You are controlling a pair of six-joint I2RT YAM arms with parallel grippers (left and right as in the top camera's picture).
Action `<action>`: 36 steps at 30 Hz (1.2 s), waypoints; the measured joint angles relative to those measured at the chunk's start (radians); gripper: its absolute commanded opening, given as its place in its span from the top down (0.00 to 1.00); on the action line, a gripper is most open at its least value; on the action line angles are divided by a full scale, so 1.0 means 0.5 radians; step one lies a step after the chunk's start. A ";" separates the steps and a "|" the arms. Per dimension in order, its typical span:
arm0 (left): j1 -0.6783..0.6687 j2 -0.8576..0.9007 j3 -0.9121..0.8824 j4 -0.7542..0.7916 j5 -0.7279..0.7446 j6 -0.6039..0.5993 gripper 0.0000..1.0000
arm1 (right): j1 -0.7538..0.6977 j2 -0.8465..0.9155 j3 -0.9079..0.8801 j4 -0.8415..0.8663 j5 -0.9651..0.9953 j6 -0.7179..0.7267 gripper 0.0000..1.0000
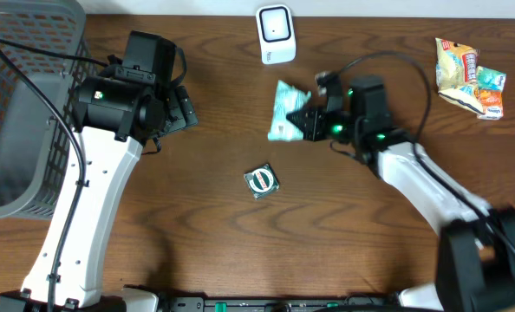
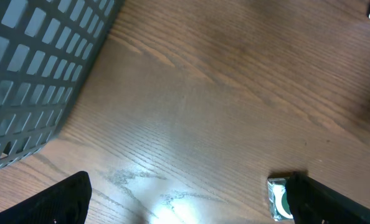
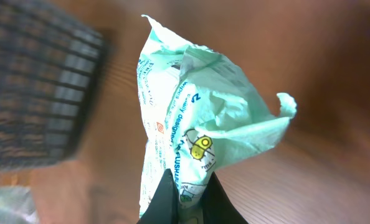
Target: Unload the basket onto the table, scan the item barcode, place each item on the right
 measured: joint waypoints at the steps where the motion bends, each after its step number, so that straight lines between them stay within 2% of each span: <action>1: 0.000 0.000 0.000 0.000 0.000 0.000 0.02 | 0.000 -0.071 0.017 -0.003 -0.025 -0.023 0.99; 6: 0.000 0.000 0.000 0.000 0.000 0.000 0.02 | 0.000 -0.314 0.052 -0.066 -0.107 -0.107 0.99; 15: 0.000 0.000 0.000 0.000 0.000 0.000 0.02 | 0.000 -0.316 0.051 -0.166 -0.111 -0.193 0.99; 18: 0.000 0.000 0.000 -0.001 0.000 0.000 0.02 | 0.002 -0.316 0.051 -0.260 0.014 -0.218 0.99; 23: 0.000 0.000 0.000 -0.001 0.000 0.000 0.02 | 0.095 -0.316 0.050 -0.556 0.596 -0.349 0.99; 32: 0.000 0.000 0.000 0.000 0.000 0.000 0.02 | 0.426 -0.271 0.050 -0.694 2.181 -0.787 0.99; 36: 0.000 0.000 0.000 0.000 0.000 0.000 0.02 | 0.443 -0.152 0.051 -0.747 2.494 -0.951 0.99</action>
